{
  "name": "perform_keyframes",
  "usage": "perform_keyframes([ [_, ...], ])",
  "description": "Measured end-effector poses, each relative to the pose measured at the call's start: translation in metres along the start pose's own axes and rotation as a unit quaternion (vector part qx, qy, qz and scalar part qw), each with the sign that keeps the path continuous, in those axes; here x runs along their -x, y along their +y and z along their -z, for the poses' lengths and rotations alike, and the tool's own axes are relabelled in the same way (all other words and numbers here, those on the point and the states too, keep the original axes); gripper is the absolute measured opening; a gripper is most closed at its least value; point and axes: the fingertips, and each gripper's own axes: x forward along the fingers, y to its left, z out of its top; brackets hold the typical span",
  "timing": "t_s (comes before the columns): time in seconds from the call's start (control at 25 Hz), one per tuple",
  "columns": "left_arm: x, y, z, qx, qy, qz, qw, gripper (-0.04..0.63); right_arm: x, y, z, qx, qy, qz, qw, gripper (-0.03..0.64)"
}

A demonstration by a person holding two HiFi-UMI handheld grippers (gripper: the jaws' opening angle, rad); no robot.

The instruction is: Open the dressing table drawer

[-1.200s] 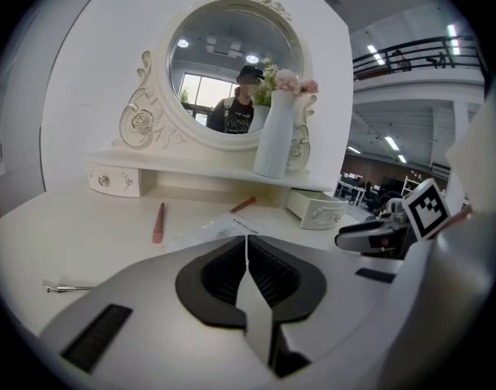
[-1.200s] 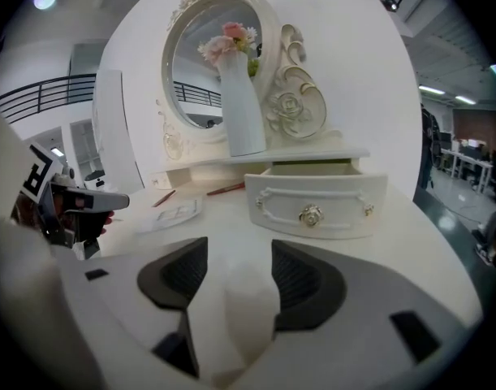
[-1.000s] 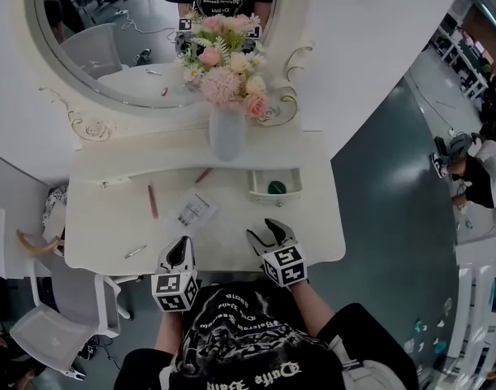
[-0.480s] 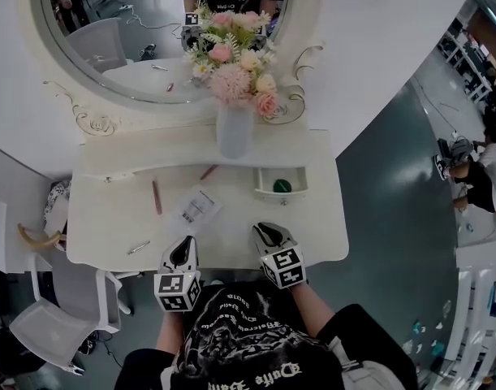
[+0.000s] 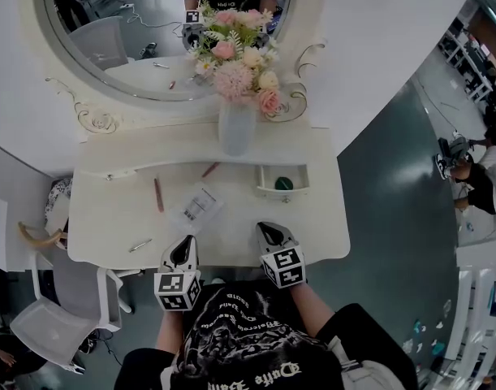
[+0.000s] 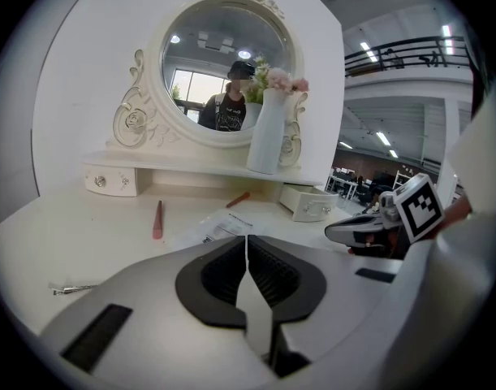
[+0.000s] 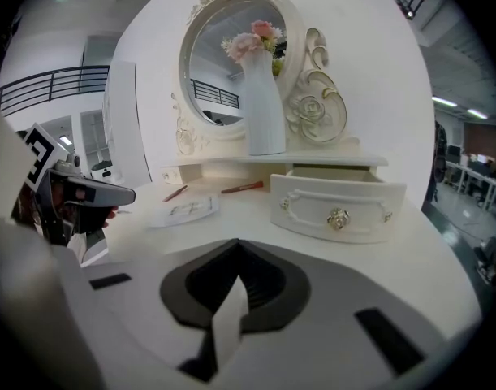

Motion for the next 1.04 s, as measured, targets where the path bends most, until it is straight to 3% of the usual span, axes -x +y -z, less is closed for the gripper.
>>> perform_keyframes([
  [1.04,0.0010,0.0103,-0.0022,0.008,-0.006,-0.003,0.9999,0.021,-0.0005,-0.0008,0.0022,-0.003,0.003,0.012,1.000,0.009],
])
